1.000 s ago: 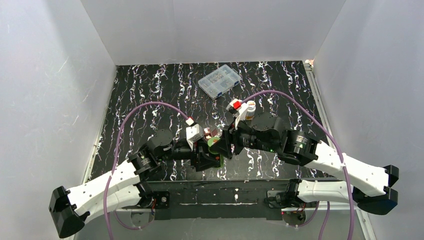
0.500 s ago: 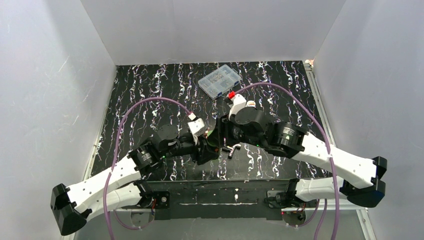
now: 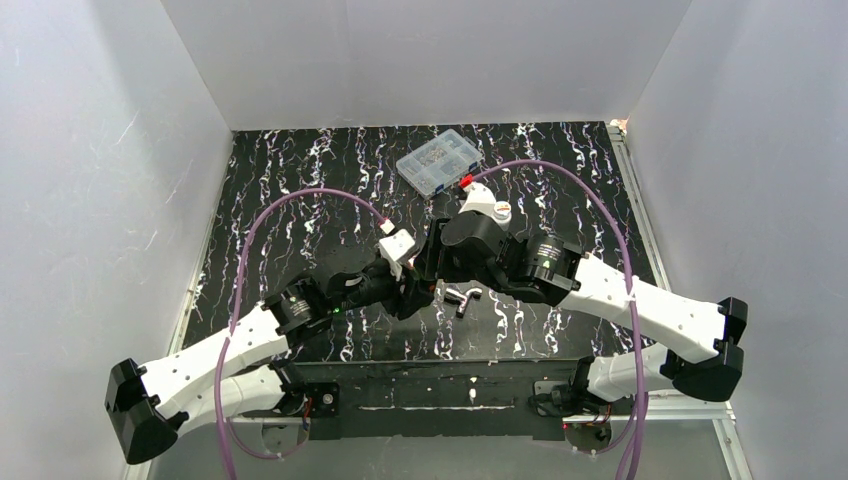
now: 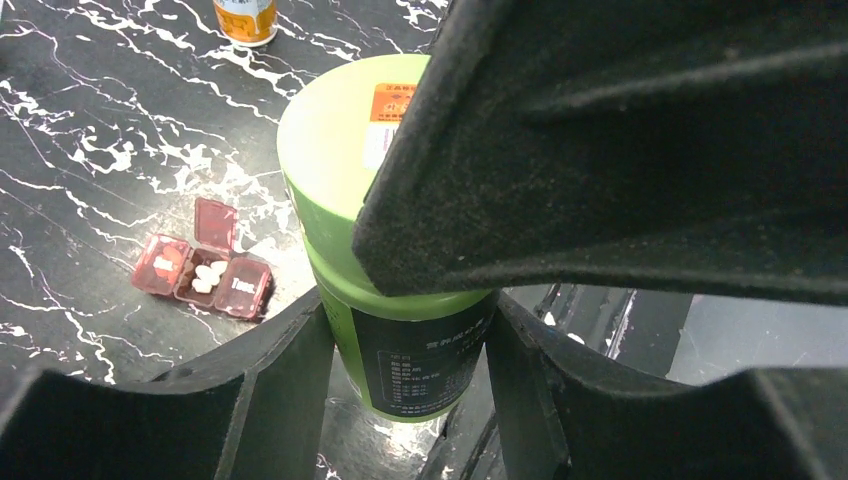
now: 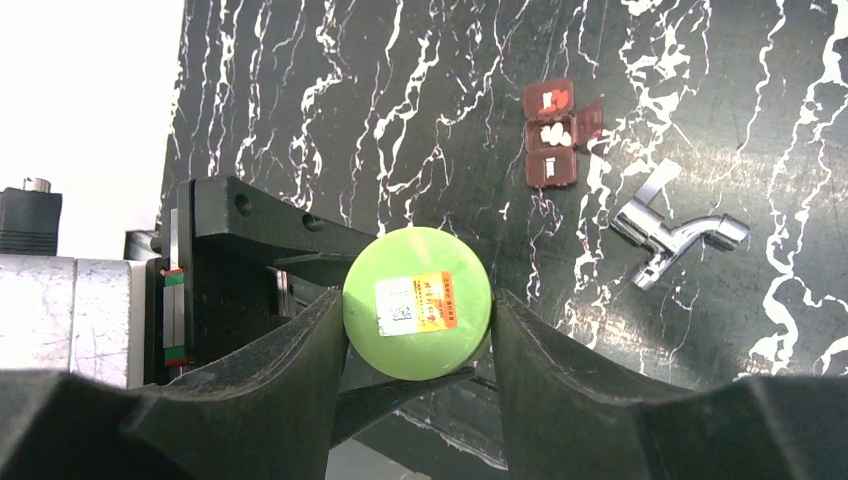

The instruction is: Sort the pills into containers

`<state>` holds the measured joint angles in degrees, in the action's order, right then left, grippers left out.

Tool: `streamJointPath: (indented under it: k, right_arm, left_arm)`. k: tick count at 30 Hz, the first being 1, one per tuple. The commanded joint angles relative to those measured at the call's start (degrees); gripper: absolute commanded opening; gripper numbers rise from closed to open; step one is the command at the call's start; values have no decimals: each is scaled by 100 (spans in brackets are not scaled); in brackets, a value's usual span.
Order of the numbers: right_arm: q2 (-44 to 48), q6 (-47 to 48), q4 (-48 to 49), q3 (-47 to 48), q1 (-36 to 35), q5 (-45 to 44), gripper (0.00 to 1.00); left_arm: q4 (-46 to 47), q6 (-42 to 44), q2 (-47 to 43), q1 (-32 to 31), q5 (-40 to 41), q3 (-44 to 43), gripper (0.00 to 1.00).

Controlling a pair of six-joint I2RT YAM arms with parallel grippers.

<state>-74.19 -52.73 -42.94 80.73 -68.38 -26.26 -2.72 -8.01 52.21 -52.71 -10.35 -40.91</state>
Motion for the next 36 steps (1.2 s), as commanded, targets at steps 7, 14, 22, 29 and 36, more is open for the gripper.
streamJointPath:
  k: [7, 14, 22, 29, 36]
  right_arm:
    - [62, 107, -125, -9, -114, -137, 65]
    - [130, 355, -117, 251, -114, 12, 93]
    - [732, 1476, 595, 74, 16, 590, 98]
    - [1248, 2592, 1160, -310, 147, 1772, 98]
    - [1775, 3213, 1526, -755, 798, 3182, 98]
  left_arm:
    - [1177, 68, -235, 30, 16, -308, 0]
    - [1220, 224, -244, 32, -460, -246, 0]
    - [1202, 190, -265, 25, -929, -214, 0]
    - [1154, 159, -366, 28, -1224, -203, 0]
    - [1284, 31, -487, 31, -2102, -144, 0]
